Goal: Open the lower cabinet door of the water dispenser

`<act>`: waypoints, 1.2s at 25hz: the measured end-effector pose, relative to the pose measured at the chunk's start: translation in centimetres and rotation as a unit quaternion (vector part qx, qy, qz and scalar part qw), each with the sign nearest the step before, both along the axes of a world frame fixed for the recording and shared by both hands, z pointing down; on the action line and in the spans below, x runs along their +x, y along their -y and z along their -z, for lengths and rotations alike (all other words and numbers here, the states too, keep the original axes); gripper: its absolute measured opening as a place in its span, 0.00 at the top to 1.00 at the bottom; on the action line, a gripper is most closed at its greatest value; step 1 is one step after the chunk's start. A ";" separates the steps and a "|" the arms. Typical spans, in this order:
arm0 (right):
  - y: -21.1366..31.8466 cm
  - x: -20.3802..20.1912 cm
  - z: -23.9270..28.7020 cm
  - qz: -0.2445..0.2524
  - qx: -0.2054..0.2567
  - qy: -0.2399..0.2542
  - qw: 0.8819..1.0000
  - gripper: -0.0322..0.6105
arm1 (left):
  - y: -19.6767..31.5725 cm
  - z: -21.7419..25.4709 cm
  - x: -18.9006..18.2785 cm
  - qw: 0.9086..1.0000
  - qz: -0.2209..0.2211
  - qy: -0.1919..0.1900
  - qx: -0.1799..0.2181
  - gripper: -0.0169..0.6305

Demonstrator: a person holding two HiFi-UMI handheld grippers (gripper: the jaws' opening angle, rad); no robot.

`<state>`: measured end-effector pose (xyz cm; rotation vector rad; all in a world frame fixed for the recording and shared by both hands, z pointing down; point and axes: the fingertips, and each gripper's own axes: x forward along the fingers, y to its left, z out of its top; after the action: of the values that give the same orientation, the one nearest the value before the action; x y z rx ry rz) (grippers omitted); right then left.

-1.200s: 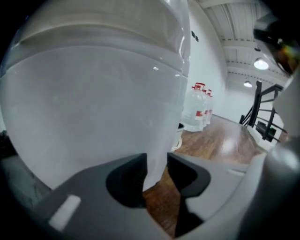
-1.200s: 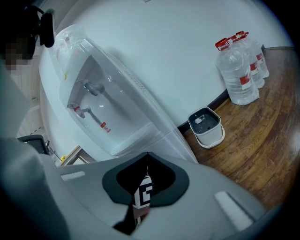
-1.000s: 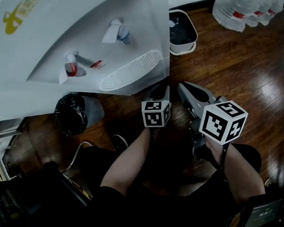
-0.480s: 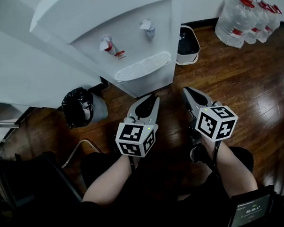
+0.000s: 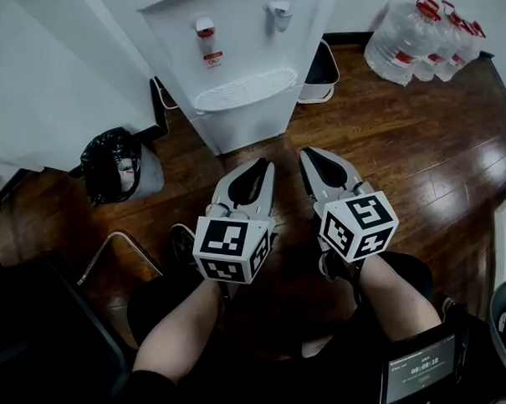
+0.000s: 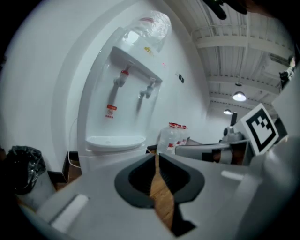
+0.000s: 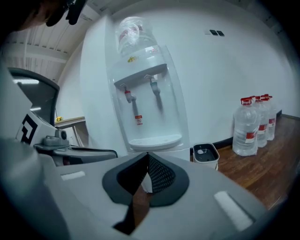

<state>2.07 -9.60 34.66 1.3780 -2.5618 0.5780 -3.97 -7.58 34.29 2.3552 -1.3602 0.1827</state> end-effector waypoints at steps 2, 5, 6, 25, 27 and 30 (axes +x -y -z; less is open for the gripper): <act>-0.4 0.2 0.8 -0.003 0.022 -0.008 1.000 0.94 | -0.8 0.8 0.4 1.000 -0.009 0.013 0.023 0.90; -0.5 0.6 1.7 -0.010 0.043 -0.016 0.999 0.94 | -1.6 1.1 0.9 0.999 -0.025 0.028 0.039 0.90; -0.5 0.7 1.8 -0.012 0.045 -0.016 0.999 0.94 | -1.7 1.0 1.0 0.998 -0.030 0.029 0.038 0.90; -2.8 3.5 2.4 -0.075 0.070 -0.022 0.995 0.94 | -1.6 0.6 3.7 0.995 -0.090 0.016 0.038 0.90; -3.1 3.4 2.7 -0.071 0.078 -0.023 0.994 0.94 | -1.6 1.4 4.1 0.995 -0.089 0.008 0.052 0.90; -3.2 3.0 3.3 -0.062 0.092 -0.023 0.994 0.94 | -1.9 2.0 4.4 0.994 -0.091 0.008 0.066 0.90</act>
<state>5.11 -6.43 31.39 1.5987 -2.5599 0.3294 0.48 -5.69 32.32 2.5942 -1.1959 0.1686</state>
